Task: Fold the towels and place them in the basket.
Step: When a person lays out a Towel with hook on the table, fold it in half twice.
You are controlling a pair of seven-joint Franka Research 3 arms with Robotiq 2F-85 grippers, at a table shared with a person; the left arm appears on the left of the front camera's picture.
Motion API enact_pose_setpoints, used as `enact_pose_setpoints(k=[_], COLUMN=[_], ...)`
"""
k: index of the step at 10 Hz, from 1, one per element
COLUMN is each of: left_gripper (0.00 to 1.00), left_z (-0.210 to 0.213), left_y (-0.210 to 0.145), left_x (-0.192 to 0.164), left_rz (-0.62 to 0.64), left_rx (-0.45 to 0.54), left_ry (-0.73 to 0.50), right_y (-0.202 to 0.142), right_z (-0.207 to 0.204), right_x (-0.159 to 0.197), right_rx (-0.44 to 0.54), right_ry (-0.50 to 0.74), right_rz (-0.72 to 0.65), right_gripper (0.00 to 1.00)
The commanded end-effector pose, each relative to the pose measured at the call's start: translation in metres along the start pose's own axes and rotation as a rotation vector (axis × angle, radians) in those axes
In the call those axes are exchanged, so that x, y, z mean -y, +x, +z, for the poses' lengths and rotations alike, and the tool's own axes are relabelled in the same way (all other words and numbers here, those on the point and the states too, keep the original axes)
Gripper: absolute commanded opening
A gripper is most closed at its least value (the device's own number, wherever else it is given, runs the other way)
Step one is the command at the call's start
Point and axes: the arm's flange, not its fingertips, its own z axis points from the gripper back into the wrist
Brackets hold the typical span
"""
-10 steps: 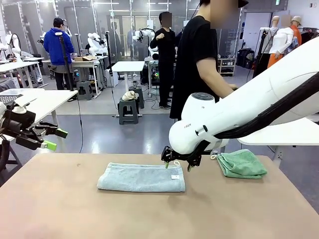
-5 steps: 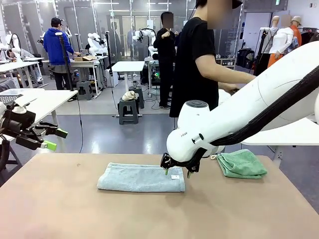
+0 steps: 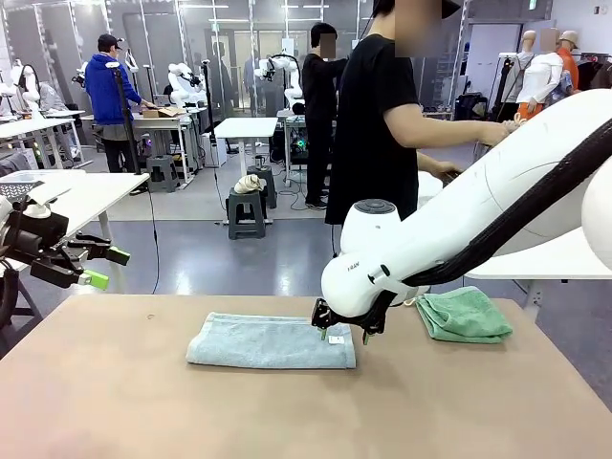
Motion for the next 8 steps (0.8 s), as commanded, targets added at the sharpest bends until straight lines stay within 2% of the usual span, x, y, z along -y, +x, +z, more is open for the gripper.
enact_pose_setpoints(k=[1, 5, 6, 7, 8], left_gripper=[1.00, 1.00, 1.00, 1.00, 1.00], left_z=[0.0002, 0.0002, 0.0002, 0.0002, 0.0002], left_y=[0.0006, 0.0006, 0.0006, 0.0006, 0.0006], left_x=[0.0006, 0.0006, 0.0006, 0.0006, 0.0006], left_rz=[-0.002, -0.002, -0.002, -0.002, -0.002], left_rx=[-0.003, -0.003, -0.003, -0.003, -0.003], left_ry=[0.004, 0.004, 0.004, 0.004, 0.004], right_y=[0.0027, 0.0029, 0.0029, 0.0030, 0.0028], right_z=[-0.0055, -0.0120, -0.0125, -0.0129, -0.0136], right_x=[-0.0105, -0.0089, -0.0089, -0.0088, -0.0087], right_rx=[0.038, 0.029, 0.026, 0.022, 0.021], right_ry=[-0.035, -0.052, -0.059, -0.059, -0.060], right_rz=[-0.035, -0.035, -0.037, -0.040, -0.039], right_gripper=[1.00, 1.00, 0.80, 0.80, 0.61])
